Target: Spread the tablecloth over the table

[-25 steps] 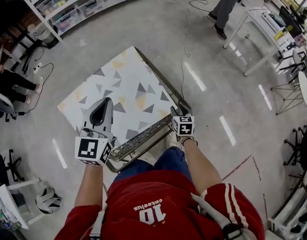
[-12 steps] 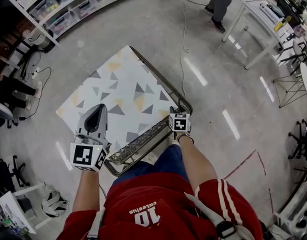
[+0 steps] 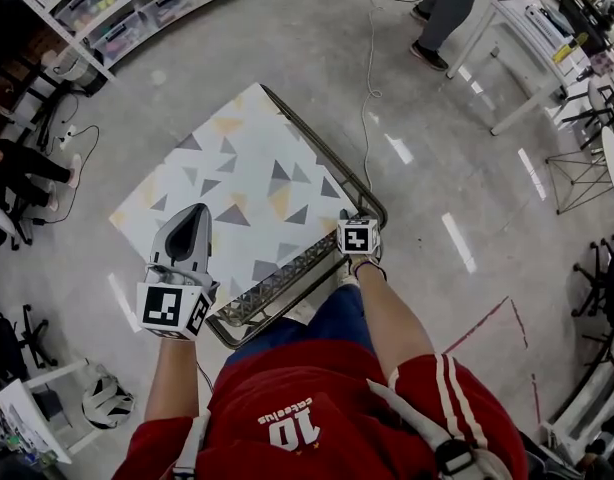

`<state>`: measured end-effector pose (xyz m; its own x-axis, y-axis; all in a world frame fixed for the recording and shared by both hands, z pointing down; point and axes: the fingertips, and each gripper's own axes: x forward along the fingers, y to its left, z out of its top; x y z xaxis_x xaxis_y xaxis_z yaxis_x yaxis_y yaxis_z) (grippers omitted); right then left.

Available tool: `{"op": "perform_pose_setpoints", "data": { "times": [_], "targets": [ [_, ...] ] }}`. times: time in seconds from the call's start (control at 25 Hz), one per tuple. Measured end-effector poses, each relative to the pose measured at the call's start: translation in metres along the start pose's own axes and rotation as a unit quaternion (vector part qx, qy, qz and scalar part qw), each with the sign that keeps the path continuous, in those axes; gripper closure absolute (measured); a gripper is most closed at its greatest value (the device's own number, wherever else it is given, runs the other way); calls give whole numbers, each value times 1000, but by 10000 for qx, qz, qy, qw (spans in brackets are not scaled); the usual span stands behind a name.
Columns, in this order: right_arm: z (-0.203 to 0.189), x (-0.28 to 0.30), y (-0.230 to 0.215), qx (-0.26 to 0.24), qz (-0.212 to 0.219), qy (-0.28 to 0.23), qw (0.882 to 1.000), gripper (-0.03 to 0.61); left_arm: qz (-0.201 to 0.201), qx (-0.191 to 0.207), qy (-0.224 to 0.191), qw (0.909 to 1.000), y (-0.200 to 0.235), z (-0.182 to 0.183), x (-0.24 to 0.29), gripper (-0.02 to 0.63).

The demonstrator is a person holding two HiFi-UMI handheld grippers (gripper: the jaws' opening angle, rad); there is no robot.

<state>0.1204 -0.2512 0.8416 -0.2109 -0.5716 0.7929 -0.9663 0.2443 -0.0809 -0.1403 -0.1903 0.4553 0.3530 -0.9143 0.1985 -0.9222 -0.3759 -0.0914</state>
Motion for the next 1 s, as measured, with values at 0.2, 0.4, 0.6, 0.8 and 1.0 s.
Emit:
{"op": "perform_pose_setpoints", "data": {
  "times": [0.2, 0.4, 0.6, 0.8, 1.0],
  "targets": [
    [-4, -2, -17, 34, -257, 183, 9995, 554, 17, -14, 7, 10000, -2, 1, 3, 606],
    [-5, -2, -16, -76, -72, 160, 9998, 552, 64, -3, 0, 10000, -5, 3, 2, 606],
    [-2, -4, -20, -100, -128, 4, 9999, 551, 144, -2, -14, 9999, 0, 4, -3, 606],
    [3, -4, 6, -505, 159, 47, 9986, 557, 187, -31, -14, 9998, 1, 5, -8, 606],
    [-7, 7, 8, -875, 241, 382, 9951, 565, 218, -1, -36, 9998, -1, 5, -13, 606]
  ]
}}
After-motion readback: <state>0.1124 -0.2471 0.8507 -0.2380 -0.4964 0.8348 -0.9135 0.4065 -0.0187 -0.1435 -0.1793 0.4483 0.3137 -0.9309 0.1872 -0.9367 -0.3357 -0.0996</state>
